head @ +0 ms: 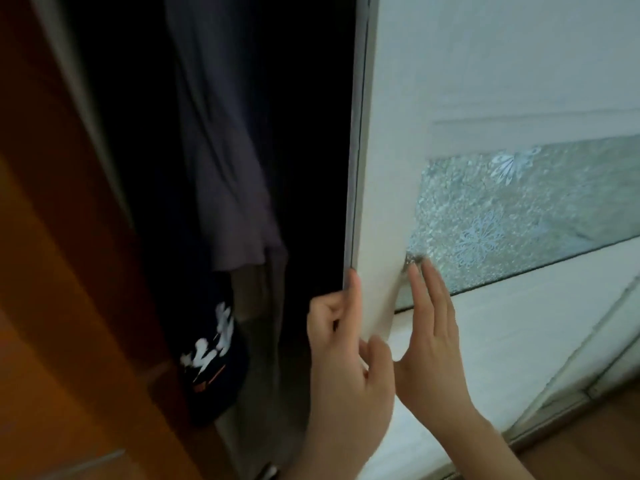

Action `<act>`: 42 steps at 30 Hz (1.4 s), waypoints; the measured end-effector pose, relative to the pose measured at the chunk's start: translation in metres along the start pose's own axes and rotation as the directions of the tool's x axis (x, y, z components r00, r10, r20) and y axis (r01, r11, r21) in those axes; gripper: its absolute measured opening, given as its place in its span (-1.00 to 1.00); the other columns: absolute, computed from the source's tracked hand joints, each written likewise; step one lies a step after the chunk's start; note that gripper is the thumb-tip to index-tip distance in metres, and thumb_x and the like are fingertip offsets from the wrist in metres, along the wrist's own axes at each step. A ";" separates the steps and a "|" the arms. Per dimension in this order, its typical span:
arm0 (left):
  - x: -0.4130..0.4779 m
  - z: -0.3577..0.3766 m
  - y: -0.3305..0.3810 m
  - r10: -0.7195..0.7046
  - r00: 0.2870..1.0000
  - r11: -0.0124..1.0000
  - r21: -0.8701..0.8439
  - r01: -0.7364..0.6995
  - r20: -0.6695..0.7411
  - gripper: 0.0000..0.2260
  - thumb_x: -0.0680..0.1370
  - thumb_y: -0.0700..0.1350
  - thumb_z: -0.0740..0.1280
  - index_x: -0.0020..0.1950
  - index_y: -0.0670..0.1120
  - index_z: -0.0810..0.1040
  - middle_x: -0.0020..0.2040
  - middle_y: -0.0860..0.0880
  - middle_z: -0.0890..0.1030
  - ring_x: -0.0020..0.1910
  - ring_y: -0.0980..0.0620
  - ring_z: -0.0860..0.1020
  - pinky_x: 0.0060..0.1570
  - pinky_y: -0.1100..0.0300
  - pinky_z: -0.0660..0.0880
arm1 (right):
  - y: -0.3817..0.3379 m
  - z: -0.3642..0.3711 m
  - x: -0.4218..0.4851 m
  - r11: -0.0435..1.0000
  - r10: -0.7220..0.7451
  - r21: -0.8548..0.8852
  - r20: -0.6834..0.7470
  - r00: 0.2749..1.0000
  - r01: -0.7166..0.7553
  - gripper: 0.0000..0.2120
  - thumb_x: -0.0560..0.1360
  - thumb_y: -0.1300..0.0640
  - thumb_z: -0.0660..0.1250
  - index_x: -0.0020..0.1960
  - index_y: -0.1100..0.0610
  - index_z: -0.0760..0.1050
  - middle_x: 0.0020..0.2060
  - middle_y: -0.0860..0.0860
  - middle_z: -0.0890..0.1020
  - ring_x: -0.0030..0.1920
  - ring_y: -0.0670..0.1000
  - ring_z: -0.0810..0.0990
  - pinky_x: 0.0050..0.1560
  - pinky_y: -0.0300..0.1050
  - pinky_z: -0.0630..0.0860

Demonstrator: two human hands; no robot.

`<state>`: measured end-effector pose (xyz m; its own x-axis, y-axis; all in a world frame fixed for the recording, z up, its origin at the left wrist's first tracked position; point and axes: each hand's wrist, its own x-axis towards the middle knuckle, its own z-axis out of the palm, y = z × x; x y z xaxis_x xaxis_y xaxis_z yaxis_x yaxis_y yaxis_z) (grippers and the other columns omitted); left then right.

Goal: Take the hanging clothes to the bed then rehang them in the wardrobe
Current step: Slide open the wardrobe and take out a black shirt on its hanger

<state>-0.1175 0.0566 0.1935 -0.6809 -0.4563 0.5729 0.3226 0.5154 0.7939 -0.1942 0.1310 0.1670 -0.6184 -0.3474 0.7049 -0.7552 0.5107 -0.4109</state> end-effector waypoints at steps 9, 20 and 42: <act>0.043 0.090 -0.007 0.177 0.958 0.984 -0.025 -0.176 0.226 -0.50 0.41 -0.03 -0.04 0.37 0.17 0.11 0.24 0.22 0.18 0.30 0.05 0.34 0.27 0.30 0.32 | 0.062 -0.033 0.024 0.957 0.272 0.104 0.017 0.962 -0.273 -0.32 0.31 -0.27 0.03 0.34 -0.30 -0.20 0.35 -0.42 -0.17 0.50 -0.21 -0.05 0.40 -0.52 -0.03; 0.109 0.205 -0.003 0.221 0.950 0.970 -0.151 -0.191 0.219 -0.66 0.40 0.04 0.21 0.09 -0.01 0.60 0.17 0.27 0.48 0.17 0.48 0.39 0.16 0.63 0.29 | 0.179 -0.074 0.061 0.933 0.325 0.181 -0.058 0.944 -0.310 -0.29 0.32 -0.23 0.27 0.30 -0.34 -0.10 0.31 -0.50 -0.11 0.50 -0.18 0.02 0.47 -0.08 0.20; 0.170 0.419 0.021 0.136 0.962 0.974 -0.210 -0.087 0.235 -0.75 0.38 -0.13 0.47 0.00 -0.04 0.52 -0.17 0.30 0.47 -0.12 0.49 0.50 -0.19 0.53 0.50 | 0.379 -0.152 0.108 0.940 0.325 0.113 -0.020 0.945 -0.321 -0.12 0.36 0.06 0.48 0.29 -0.33 -0.15 0.37 -0.33 -0.04 0.50 -0.14 0.00 0.45 0.03 0.27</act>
<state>-0.5021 0.2932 0.2221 -0.7660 -0.1981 0.6115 0.5111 0.3894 0.7663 -0.5146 0.4064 0.1754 -0.8260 -0.1468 0.5442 -0.5360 0.5031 -0.6779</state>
